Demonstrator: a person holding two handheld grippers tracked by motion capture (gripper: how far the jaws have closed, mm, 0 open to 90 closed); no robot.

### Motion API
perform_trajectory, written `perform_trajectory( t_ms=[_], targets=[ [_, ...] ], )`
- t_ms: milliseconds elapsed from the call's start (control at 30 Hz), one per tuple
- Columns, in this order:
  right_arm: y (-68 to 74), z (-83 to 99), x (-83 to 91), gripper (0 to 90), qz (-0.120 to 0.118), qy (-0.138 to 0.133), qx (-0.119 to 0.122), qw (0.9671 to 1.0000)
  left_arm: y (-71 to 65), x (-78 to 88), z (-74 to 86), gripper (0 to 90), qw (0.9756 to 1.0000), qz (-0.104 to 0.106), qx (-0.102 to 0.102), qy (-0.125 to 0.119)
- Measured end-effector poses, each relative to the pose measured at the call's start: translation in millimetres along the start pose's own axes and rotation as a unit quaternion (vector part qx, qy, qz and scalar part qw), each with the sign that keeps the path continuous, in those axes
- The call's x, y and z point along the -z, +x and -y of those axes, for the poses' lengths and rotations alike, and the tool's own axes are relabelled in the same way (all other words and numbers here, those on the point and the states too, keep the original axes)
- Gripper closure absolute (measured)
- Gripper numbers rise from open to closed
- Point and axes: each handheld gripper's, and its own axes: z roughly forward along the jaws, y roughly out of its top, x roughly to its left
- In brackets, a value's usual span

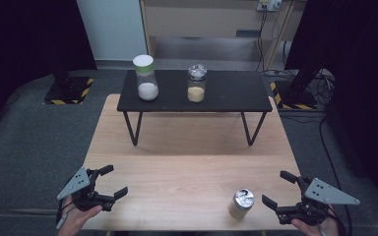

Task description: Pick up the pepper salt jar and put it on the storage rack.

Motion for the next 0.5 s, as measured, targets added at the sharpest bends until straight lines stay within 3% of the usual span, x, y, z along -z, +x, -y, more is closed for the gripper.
perform_trajectory(
  t_ms=[500],
  targets=[
    [-6.6, -18.4, -7.5, 3.5, -0.024, 0.045, 0.008, 0.9987, 0.0, -0.4, 0.1, 0.5, 1.0000, 0.001, 0.000, 0.000]
  ],
)
